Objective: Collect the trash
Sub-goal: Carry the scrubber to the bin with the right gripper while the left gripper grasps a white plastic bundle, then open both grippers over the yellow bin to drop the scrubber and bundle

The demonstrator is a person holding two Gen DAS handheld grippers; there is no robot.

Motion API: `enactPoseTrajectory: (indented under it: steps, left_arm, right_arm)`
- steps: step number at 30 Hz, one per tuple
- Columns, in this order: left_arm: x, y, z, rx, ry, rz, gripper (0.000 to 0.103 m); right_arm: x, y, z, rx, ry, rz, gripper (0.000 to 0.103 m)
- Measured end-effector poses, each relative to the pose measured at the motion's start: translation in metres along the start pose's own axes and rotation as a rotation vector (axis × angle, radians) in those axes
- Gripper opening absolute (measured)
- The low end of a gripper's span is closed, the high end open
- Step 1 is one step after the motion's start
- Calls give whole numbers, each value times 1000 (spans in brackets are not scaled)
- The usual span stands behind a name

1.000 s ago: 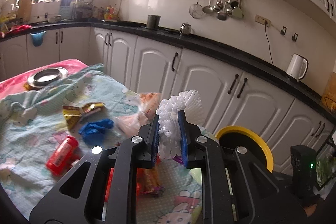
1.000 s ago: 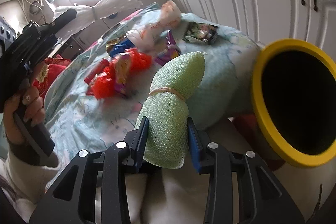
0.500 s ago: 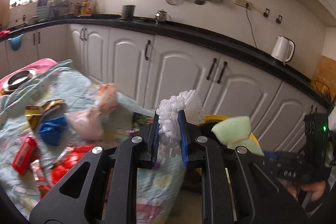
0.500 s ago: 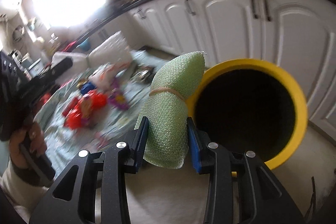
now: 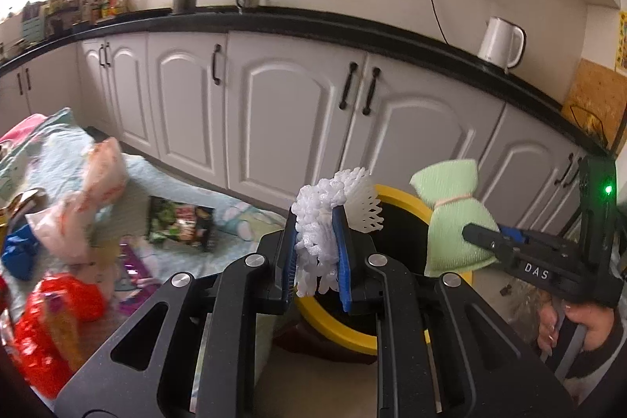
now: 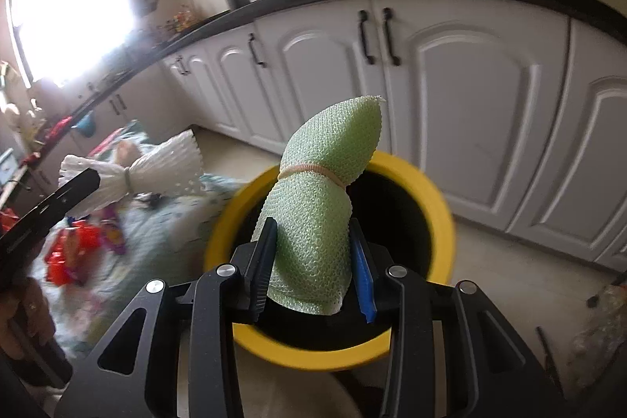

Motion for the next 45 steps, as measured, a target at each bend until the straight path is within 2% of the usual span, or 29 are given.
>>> enactPoseTrajectory:
  steps: [8, 15, 17, 19, 23, 28, 31, 39, 45]
  left_arm:
    - [-30, -17, -24, -46, -13, 65, 12]
    - [-50, -30, -29, -48, -23, 116, 13]
    - [-53, -30, -29, -41, -24, 120, 19]
    - [-55, -30, -28, -35, -23, 119, 35]
    - [-51, -27, -22, -9, -14, 113, 55]
    - [-31, -16, -7, 28, 8, 53, 92]
    - [-16, -8, 6, 47, 35, 2, 92]
    - [22, 8, 36, 80, 88, -86, 92]
    - [47, 16, 61, 115, 123, -142, 92]
  right_arm:
    - [-5, -6, -27, 10, -74, 13, 35]
    - [-17, -11, -37, -6, -50, 47, 38]
    - [-20, -10, -39, -16, -42, 50, 41]
    - [-20, -10, -43, -22, -53, 47, 46]
    - [-16, -8, -47, -41, -56, 27, 53]
    - [-8, -4, -46, -42, -72, -15, 56]
    - [3, 2, -34, -29, -65, -66, 63]
    - [24, 21, 10, 40, -7, -158, 68]
    - [32, 30, 48, 93, 52, -189, 70]
Point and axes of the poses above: each gripper's, at about its wrist camera, not at the fingertips, and x roughly against the way its jaws point, z to its left, y to its top, the point moved 7 cm from there along -x, roughly the way its jaws point, and after that the axes turned 9 degrees about y, right-handed, at the moved point
